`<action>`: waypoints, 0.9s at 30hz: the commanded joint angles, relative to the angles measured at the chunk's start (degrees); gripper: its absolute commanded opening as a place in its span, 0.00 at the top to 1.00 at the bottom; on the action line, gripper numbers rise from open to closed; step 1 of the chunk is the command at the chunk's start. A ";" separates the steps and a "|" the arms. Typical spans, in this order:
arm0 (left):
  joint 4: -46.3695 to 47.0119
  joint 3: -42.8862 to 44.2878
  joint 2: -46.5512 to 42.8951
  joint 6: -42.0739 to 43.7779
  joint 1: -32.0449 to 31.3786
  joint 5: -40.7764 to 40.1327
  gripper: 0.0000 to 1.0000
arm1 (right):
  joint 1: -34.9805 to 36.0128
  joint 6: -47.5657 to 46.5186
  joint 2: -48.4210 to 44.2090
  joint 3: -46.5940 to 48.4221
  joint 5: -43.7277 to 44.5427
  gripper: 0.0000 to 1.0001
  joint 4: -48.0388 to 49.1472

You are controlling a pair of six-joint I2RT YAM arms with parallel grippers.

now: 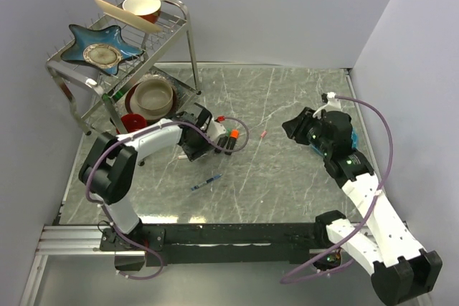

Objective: Insert the pens into the pen caps

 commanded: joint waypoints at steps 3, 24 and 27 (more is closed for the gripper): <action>3.60 0.21 3.41 1.23 0.69 3.47 0.41 | 0.14 -0.40 -4.26 1.02 0.70 0.60 0.49; 10.90 -7.62 -2.82 -13.52 0.60 5.49 0.99 | 0.14 1.00 -5.93 -0.81 -3.51 0.57 1.54; 12.04 -7.62 -5.98 -16.25 0.60 7.33 0.99 | 0.23 1.62 -5.76 -2.05 -6.41 0.54 3.12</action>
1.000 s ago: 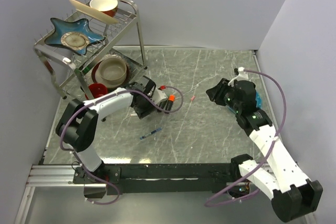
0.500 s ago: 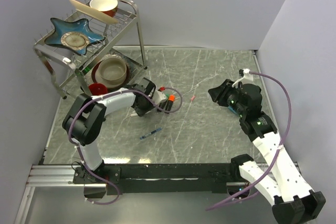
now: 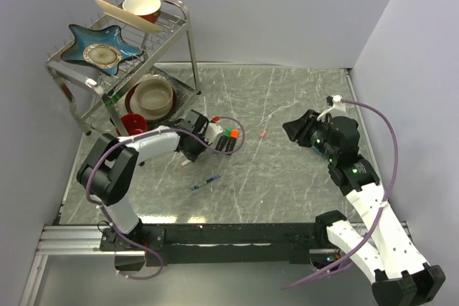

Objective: Insert the pens into the pen caps

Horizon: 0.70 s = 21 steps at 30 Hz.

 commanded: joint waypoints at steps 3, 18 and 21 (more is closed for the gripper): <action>3.48 -0.96 -9.46 -8.69 -0.10 5.31 0.99 | 0.14 0.83 -1.10 -3.04 -6.16 0.50 5.17; 26.14 -8.69 -36.71 -34.26 -0.19 24.03 0.99 | 3.29 -0.31 -4.36 -10.25 -25.24 0.41 21.51; 28.88 -9.13 -38.56 -39.71 -0.27 25.88 0.99 | 7.15 -0.13 -3.48 -10.78 -26.47 0.41 24.67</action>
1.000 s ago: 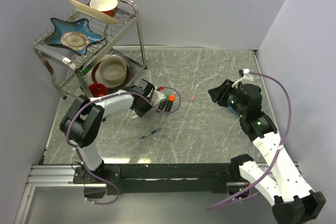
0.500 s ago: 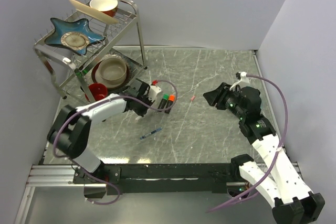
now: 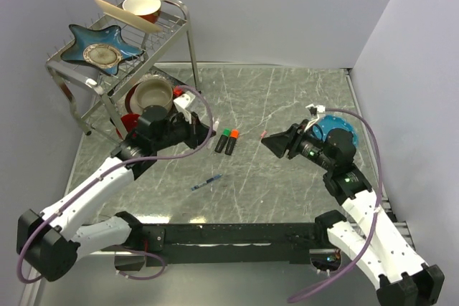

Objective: Insert the pens into the pen caps

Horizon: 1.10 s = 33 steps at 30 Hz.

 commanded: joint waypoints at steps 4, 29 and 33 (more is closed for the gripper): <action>12.69 -1.94 -4.03 -15.95 -0.58 8.06 0.99 | 9.65 0.67 2.65 -1.62 -5.64 0.41 14.11; 32.40 -12.05 -10.80 -30.91 -1.90 8.50 0.99 | 22.94 4.99 19.26 4.08 -2.57 0.41 28.63; 32.04 -12.58 -11.77 -30.91 -1.99 8.06 0.99 | 24.17 4.63 21.11 6.01 -1.87 0.44 28.46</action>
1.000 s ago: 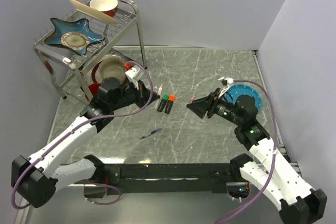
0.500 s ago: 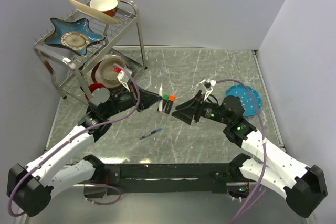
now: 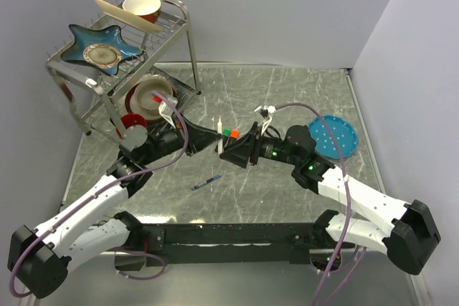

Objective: Insert the pens into the pen caps

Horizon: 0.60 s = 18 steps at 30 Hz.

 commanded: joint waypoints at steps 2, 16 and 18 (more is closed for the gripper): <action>4.07 -1.00 -2.35 -1.14 -0.37 0.08 0.99 | 1.51 -0.90 1.70 4.84 1.96 0.46 3.06; 4.51 -1.79 -2.44 -1.06 -0.63 0.16 0.74 | 2.74 0.33 3.03 5.98 3.28 1.00 2.97; 5.39 -2.05 -1.74 -1.06 -0.63 1.21 0.67 | 2.74 0.16 3.29 6.33 3.02 1.00 2.36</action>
